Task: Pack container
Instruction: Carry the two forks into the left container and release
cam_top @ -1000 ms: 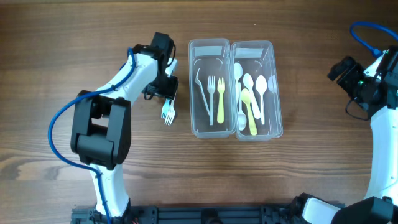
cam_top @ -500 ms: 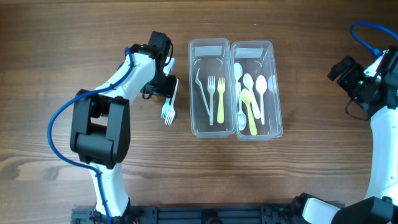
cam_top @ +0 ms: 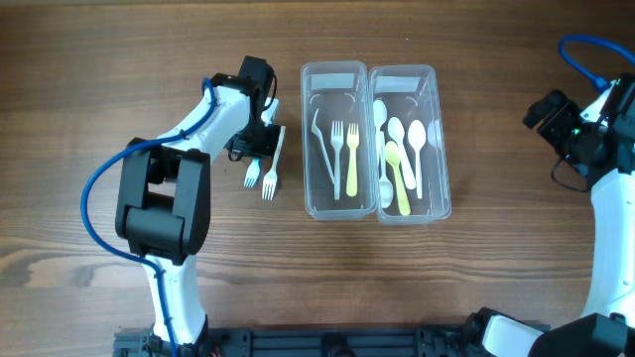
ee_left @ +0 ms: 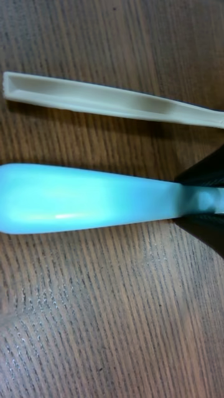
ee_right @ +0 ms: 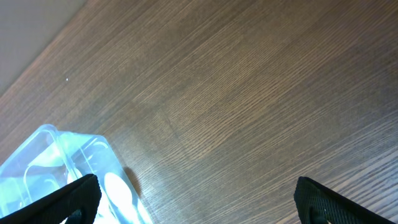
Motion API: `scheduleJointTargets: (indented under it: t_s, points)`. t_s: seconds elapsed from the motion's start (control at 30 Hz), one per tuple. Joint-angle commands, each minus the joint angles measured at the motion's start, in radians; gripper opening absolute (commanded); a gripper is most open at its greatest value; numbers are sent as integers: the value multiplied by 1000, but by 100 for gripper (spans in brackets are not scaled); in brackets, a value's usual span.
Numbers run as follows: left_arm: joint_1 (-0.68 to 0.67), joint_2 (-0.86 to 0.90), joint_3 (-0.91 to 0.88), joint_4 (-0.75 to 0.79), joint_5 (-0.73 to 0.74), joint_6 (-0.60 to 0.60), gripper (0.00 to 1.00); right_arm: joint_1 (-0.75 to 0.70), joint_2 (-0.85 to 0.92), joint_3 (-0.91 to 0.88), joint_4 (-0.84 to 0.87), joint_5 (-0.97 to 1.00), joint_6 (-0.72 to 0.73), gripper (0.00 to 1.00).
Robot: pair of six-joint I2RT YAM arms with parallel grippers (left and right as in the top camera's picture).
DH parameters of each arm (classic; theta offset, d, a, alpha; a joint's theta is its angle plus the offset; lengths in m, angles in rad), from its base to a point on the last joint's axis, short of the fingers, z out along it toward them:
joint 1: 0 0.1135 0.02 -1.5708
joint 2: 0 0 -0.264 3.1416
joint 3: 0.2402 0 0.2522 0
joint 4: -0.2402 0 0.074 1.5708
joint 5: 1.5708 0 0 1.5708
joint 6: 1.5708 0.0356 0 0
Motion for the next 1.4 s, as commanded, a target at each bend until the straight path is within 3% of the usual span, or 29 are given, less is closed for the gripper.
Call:
scheduleJointTargets:
  t_s: [0.0,0.17,0.3,0.5,0.67,0.9,1.0,1.17,1.27,1.37]
  points:
    - [2,10,-6,-23,-6,-9,4,1,9,4,0,18,7,100]
    - [0,-54,76,-117,-6,-75,4,1,9,4,1,18,7,100]
    - [-18,-169,238,-239,61,-161,4,1,9,4,1,18,7,100]
    - [-134,-340,297,-180,116,-361,4,1,9,4,1,18,7,100]
    - [-247,-294,281,-137,49,-518,4,1,9,5,1,18,7,100]
    - [-352,-125,265,-56,35,-580,5,1,9,4,0,18,7,100]
    - [-377,-82,265,-54,39,-579,13,1,9,5,1,18,7,100]
    - [-368,-119,297,-65,39,-579,50,1,9,5,1,18,7,100]
    - [-344,-179,328,-81,34,-562,63,1,9,4,1,18,7,100]
    - [-305,-254,333,-92,34,-494,67,1,9,5,1,18,7,99]
